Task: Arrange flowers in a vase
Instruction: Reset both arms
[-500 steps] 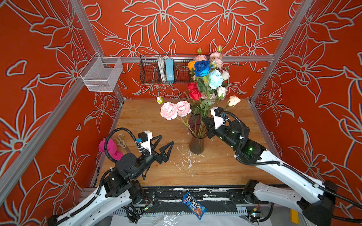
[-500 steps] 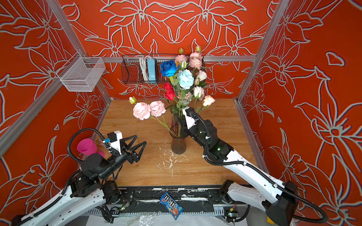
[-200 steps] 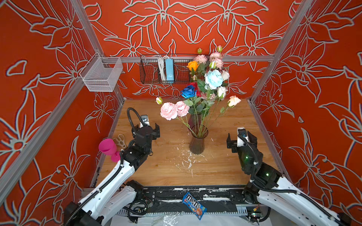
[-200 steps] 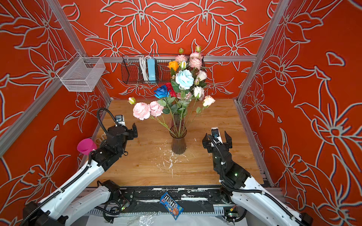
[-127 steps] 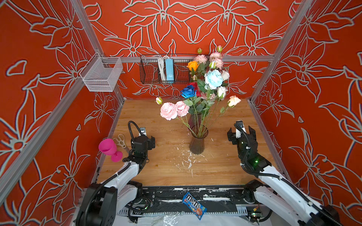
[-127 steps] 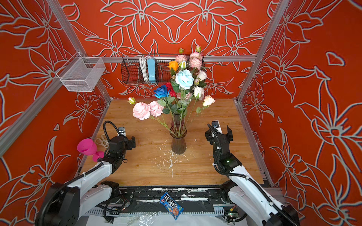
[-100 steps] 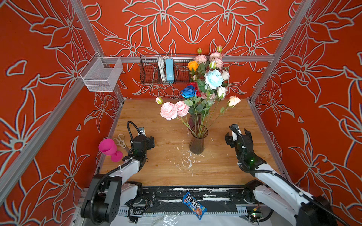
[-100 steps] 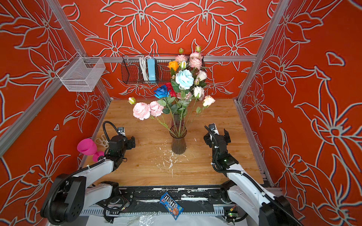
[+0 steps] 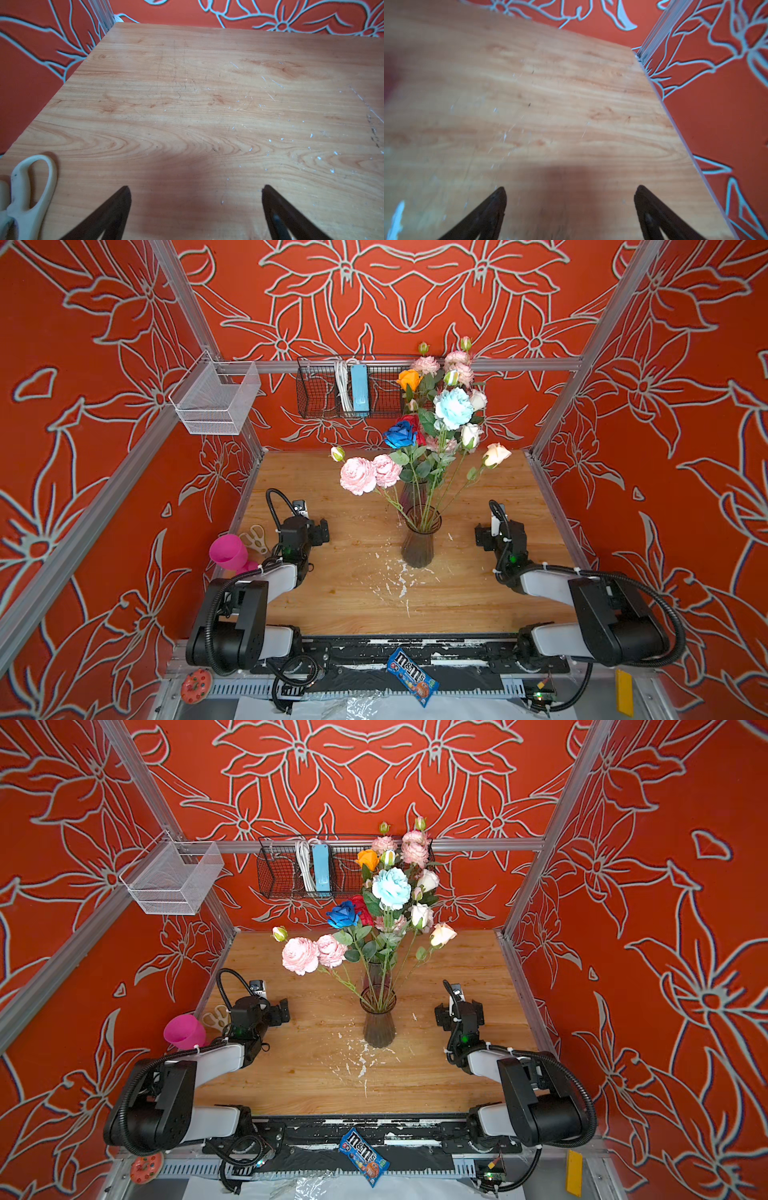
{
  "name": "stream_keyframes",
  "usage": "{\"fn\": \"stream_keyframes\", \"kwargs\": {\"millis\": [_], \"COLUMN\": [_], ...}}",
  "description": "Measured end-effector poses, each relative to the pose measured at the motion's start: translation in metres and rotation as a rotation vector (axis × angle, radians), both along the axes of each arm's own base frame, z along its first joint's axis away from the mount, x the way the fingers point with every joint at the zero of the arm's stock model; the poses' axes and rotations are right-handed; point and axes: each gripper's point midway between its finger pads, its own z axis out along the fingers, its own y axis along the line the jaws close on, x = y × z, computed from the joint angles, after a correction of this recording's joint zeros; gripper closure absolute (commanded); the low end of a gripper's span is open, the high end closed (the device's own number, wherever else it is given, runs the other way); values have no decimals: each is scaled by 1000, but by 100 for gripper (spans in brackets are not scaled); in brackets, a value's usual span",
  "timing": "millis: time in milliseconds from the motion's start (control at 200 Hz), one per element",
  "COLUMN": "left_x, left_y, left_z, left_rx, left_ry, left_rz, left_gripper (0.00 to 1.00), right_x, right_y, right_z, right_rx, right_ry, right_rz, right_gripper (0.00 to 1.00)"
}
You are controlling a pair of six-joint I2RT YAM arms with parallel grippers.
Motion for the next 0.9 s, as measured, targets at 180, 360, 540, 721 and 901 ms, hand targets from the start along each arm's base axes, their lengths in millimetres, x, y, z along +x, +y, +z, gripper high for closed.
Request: {"fn": "stream_keyframes", "kwargs": {"millis": [180,360,540,721,901], "left_x": [0,-1,-1,-1,-1], "left_y": [0,0,0,0,0], "left_z": [-1,-1,-1,-1,-1], "left_rx": [-5,-5,-6,-6,-6], "left_ry": [4,6,6,6,6], "left_rz": [-2,-3,-3,-3,-3], "left_gripper": [3,3,3,3,3], "right_x": [1,3,4,4,3], "right_y": [-29,-21,-18,-18,-18], "right_z": [-1,0,1,1,0], "right_rx": [80,103,104,104,104], "right_ry": [-30,-43,-46,-47,-44], "right_rz": [-82,-53,-43,-44,-44], "right_gripper": [3,3,3,3,3]}}
